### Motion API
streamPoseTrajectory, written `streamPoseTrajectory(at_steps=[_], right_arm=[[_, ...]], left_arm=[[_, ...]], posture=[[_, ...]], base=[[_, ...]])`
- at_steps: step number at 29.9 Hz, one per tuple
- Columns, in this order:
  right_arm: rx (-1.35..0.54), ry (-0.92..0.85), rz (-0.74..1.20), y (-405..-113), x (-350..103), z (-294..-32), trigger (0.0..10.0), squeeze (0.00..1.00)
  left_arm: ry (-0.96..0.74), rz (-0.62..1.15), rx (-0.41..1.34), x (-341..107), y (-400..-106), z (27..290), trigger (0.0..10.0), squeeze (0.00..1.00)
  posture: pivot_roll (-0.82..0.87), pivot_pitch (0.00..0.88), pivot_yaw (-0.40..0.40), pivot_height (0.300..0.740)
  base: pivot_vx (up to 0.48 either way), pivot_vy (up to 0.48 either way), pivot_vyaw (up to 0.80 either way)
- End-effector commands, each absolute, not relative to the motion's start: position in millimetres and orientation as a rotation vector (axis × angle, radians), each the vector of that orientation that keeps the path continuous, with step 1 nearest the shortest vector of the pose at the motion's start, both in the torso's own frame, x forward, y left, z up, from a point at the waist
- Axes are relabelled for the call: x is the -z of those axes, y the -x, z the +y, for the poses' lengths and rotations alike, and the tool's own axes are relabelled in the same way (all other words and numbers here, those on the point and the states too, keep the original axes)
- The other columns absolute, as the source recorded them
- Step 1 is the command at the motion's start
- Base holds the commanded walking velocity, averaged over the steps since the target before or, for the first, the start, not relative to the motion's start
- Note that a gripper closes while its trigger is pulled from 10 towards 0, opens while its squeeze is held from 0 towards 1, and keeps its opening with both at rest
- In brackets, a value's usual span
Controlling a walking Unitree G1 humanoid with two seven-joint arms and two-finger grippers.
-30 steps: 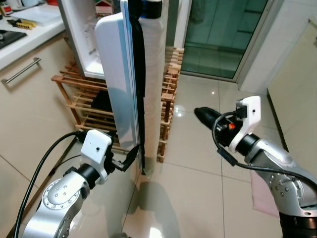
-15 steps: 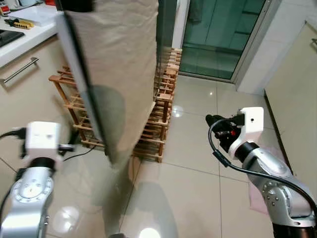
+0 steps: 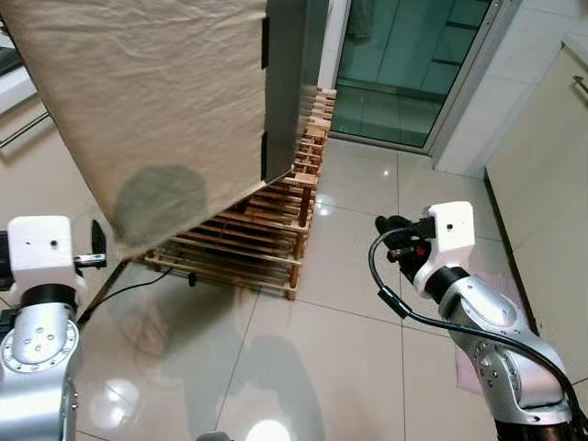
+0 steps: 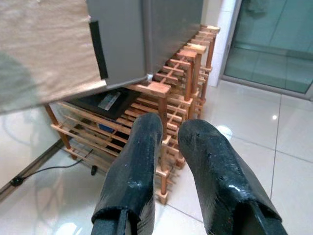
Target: Restocking fridge
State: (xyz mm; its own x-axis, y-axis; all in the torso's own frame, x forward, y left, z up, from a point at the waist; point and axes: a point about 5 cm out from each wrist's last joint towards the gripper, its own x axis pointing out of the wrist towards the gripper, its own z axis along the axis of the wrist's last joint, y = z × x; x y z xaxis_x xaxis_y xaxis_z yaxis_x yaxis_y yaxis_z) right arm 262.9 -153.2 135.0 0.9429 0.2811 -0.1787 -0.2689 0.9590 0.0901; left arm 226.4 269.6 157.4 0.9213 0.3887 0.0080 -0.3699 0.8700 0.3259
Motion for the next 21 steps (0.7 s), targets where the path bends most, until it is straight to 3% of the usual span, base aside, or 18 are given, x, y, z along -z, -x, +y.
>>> streamPoseTrajectory(at_steps=[1, 4, 5, 9, 13, 21], right_arm=[[-0.283, -0.072, 0.165, -260.3, -138.9, -152.6, 10.0, 0.00], [-0.349, -0.105, 0.150, -255.4, -141.5, -146.5, 10.0, 0.00], [-0.536, -0.196, 0.145, -242.2, -147.0, -133.3, 10.0, 0.00], [-0.736, -0.229, 0.120, -224.7, -156.5, -122.3, 10.0, 0.00], [-0.585, -0.148, 0.102, -234.3, -155.2, -134.7, 10.0, 0.00], [-0.221, -0.205, 0.086, -250.2, -154.8, -165.9, 10.0, 0.00]], left_arm=[[-0.311, 0.026, -0.364, -161.4, -229.5, 261.2, 10.0, 0.00], [-0.255, 0.001, -0.252, -162.9, -234.8, 247.2, 10.0, 0.00], [-0.174, -0.019, -0.042, -165.8, -240.9, 219.8, 10.0, 0.00], [-0.155, -0.033, 0.119, -169.3, -247.9, 191.9, 10.0, 0.00], [-0.191, -0.062, 0.216, -177.0, -258.4, 170.2, 10.0, 0.00], [-0.223, -0.085, 0.244, -182.5, -274.9, 152.9, 10.0, 0.00]], posture=[[0.06, 0.016, -0.048, 0.740], [0.06, 0.016, -0.049, 0.740], [0.05, 0.015, -0.047, 0.740], [0.05, 0.014, -0.041, 0.740], [0.03, 0.015, -0.033, 0.740], [0.03, 0.016, -0.031, 0.740]], base=[[0.000, 0.000, 0.00], [0.000, 0.000, 0.00], [0.000, 0.000, 0.00], [0.000, 0.000, 0.00], [0.000, 0.000, 0.00], [0.000, 0.067, 0.00]])
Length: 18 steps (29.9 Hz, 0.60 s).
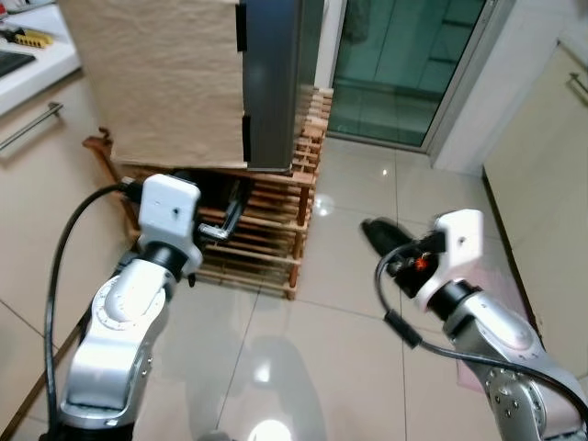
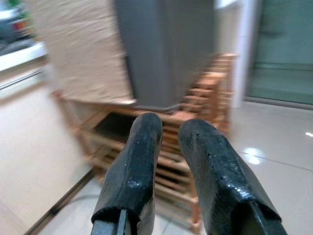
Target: Restocking fridge
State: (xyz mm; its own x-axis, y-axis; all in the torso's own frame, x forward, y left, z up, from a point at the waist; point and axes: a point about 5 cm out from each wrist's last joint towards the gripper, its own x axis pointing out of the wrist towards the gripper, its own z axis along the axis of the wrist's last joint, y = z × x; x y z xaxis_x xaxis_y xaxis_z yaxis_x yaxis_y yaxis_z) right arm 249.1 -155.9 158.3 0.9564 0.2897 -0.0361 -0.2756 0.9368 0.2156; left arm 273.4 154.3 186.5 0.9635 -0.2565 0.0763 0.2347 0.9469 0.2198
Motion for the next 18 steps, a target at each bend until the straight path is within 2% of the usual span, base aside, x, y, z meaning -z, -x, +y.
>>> streamPoseTrajectory(at_steps=[1, 5, 18], right_arm=[[-0.189, -0.211, 0.083, -250.5, -154.1, -168.4, 10.0, 0.00], [-0.134, -0.226, 0.083, -248.8, -152.6, -169.7, 10.0, 0.00], [-0.125, -0.213, 0.103, -244.0, -148.7, -157.9, 10.0, 0.00]], left_arm=[[-0.218, -0.081, 0.235, -182.3, -278.0, 152.2, 10.0, 0.00], [-0.208, -0.072, 0.231, -182.6, -283.8, 150.1, 10.0, 0.00], [-0.224, -0.069, 0.238, -182.0, -287.5, 148.8, 10.0, 0.00]], posture=[[0.02, 0.014, -0.026, 0.740], [0.02, 0.014, -0.015, 0.740], [0.02, 0.015, -0.004, 0.740]], base=[[0.000, 0.304, 0.00], [0.000, 0.396, -0.36], [0.000, 0.440, -0.79]])
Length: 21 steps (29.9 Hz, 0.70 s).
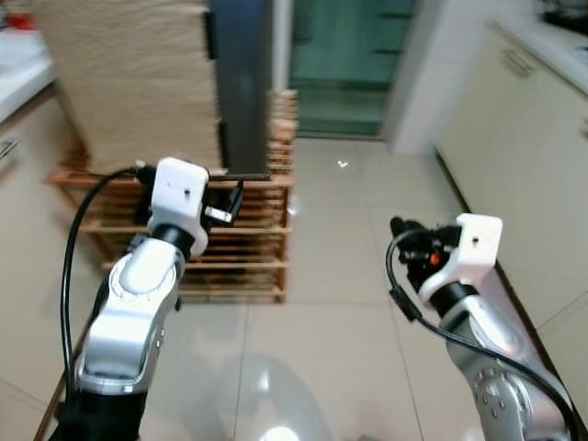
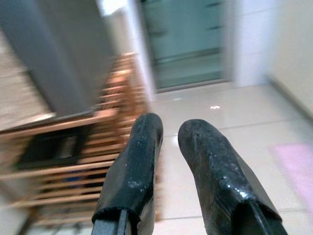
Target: Restocking fridge
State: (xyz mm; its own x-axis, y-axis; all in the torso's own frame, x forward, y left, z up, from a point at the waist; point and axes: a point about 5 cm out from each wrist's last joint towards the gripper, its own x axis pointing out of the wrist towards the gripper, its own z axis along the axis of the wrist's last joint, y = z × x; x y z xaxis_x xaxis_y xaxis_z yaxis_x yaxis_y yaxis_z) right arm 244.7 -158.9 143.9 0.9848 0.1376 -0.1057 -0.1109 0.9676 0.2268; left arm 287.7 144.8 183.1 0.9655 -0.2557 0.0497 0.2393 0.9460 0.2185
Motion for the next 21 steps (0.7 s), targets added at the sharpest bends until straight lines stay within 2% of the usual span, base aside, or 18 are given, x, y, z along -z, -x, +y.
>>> streamPoseTrajectory(at_steps=[1, 19, 21], right_arm=[[-0.130, -0.204, 0.101, -244.4, -149.2, -157.7, 10.0, 0.00], [-0.178, -0.145, 0.087, -250.9, -154.0, -150.4, 10.0, 0.00], [-0.182, -0.122, 0.085, -251.9, -154.3, -151.1, 10.0, 0.00]], left_arm=[[-0.223, -0.067, 0.238, -181.8, -287.2, 149.3, 10.0, 0.00], [-0.231, -0.050, 0.207, -178.4, -278.0, 159.1, 10.0, 0.00], [-0.232, -0.046, 0.207, -178.3, -275.3, 160.5, 10.0, 0.00]], posture=[[0.02, 0.015, -0.004, 0.740], [0.03, 0.014, -0.018, 0.740], [0.03, 0.013, -0.017, 0.740]], base=[[0.000, 0.442, -0.80], [0.000, 0.440, -0.80], [0.000, 0.439, -0.30]])
